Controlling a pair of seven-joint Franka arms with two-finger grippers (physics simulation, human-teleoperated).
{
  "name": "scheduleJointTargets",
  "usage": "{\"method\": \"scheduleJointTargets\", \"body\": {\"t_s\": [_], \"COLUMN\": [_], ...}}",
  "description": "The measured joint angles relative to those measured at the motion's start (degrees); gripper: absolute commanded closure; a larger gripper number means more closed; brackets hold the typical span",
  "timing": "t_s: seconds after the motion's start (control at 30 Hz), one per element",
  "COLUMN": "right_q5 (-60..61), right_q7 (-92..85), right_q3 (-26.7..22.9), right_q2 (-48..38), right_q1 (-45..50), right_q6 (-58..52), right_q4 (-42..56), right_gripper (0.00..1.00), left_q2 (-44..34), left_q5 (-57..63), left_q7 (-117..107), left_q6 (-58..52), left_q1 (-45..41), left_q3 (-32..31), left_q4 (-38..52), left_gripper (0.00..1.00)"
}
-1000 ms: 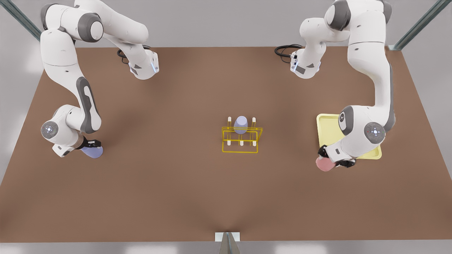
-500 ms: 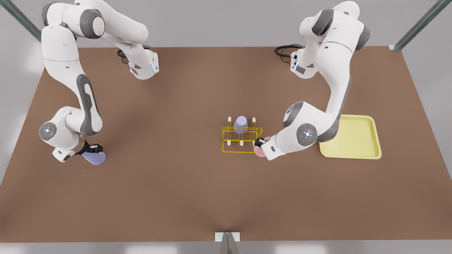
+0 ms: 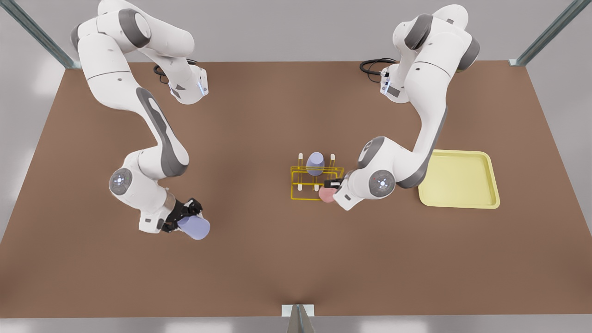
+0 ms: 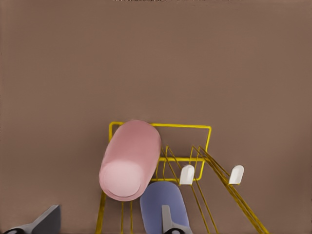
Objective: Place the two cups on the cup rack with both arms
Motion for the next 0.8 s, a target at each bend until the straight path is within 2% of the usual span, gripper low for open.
{"method": "scheduleJointTargets", "body": {"t_s": [0.1, 0.2, 0.27, 0.33, 0.53, 0.8], "right_q5": [0.99, 1.65, 2.75, 3.6, 5.89, 6.76], "right_q7": [-0.2, -0.27, -0.31, -0.34, -0.46, -0.64], "right_q3": [4.96, 8.77, 10.37, 10.81, 11.64, 13.61], "right_q2": [1.74, 5.44, 8.05, 9.75, 10.75, 12.21], "right_q1": [0.25, 1.55, 3.66, 6.17, 11.24, 14.0], "right_q6": [0.13, 0.65, 1.05, 1.36, 1.66, 0.12], "right_q4": [2.93, 6.66, 9.38, 11.58, 12.85, 12.02], "right_gripper": [0.2, 0.2, 0.2, 0.2, 0.2, 0.2], "left_q2": [-1.47, -5.9, -16.07, -18.95, -19.63, -19.63], "left_q5": [5.66, 12.95, 14.92, 15.46, 14.57, 13.01], "left_q7": [-0.36, 2.73, 6.05, 9.08, 16.4, 23.04], "left_q6": [-5.72, -12.9, -15.49, -18.7, -25.09, -27.92], "left_q1": [7.83, 15.15, 15.94, 15.97, 16.16, 16.44], "left_q3": [0.09, 0.24, 3.24, 4.63, 5.22, 5.26], "left_q4": [8.14, 11.93, 3.39, 2.85, 2.93, 2.88], "left_gripper": [0.0, 0.0, 0.0, 0.0, 0.0, 0.0]}}
